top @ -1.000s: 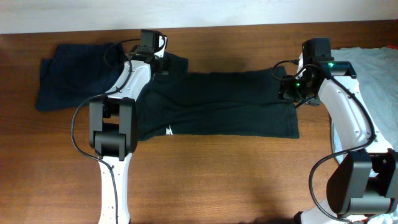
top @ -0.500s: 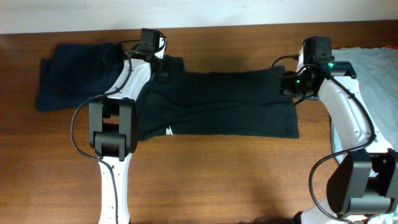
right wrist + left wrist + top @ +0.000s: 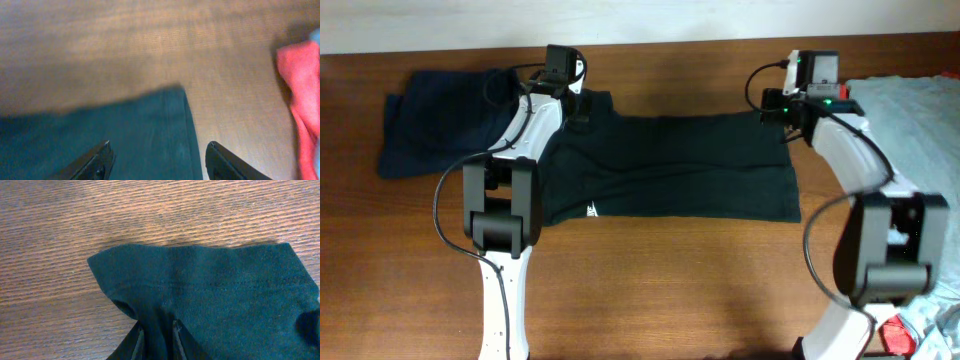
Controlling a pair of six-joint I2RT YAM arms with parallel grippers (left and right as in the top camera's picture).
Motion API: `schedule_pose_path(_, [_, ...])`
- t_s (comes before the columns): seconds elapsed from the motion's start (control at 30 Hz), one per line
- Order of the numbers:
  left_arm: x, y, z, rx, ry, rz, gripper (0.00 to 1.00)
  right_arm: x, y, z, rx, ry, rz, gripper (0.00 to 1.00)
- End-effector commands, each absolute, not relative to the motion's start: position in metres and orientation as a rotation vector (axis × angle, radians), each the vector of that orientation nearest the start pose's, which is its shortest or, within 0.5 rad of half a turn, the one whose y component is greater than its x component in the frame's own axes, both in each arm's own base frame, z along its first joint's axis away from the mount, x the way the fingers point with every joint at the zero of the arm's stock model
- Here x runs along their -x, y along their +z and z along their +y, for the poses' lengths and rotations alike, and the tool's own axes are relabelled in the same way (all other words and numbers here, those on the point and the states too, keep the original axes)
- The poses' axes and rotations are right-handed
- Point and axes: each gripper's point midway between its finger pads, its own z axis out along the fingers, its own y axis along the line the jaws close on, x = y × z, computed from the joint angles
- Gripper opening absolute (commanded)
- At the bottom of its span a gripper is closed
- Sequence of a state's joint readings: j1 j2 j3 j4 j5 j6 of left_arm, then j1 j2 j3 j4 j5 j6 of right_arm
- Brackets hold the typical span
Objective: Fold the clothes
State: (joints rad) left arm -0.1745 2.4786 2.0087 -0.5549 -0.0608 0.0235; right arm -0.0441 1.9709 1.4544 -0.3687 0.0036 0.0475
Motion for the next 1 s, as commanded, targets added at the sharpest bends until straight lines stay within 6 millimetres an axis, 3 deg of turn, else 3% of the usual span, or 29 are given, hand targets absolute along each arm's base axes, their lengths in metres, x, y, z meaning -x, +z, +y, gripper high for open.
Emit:
schedule_pose_path(0.0, [-0.594, -0.001, -0.087, -0.242, 0.058, 2.598, 0.19, -0.532, 0.065, -0.025, -0.054, -0.046, 2.466, 0.64])
schedule_pose_path(0.23, [-0.594, -0.001, -0.088, -0.244, 0.057, 2.597, 0.19, -0.540, 0.016, -0.042, -0.094, -0.165, 2.494, 0.64])
schedule_pose_path(0.43, [-0.594, -0.001, -0.088, -0.244, 0.057, 2.597, 0.20, -0.540, 0.002, -0.041, -0.093, -0.160, 2.507, 0.63])
schedule_pose_path(0.77, [-0.604, 0.012, -0.089, -0.237, 0.054, 2.557, 0.11, -0.544, 0.005, -0.042, -0.094, -0.160, 2.488, 0.08])
schedule_pose_path(0.97, [-0.616, 0.031, -0.091, -0.231, 0.049, 2.512, 0.04, -0.547, 0.008, -0.042, -0.094, -0.158, 2.469, 0.04])
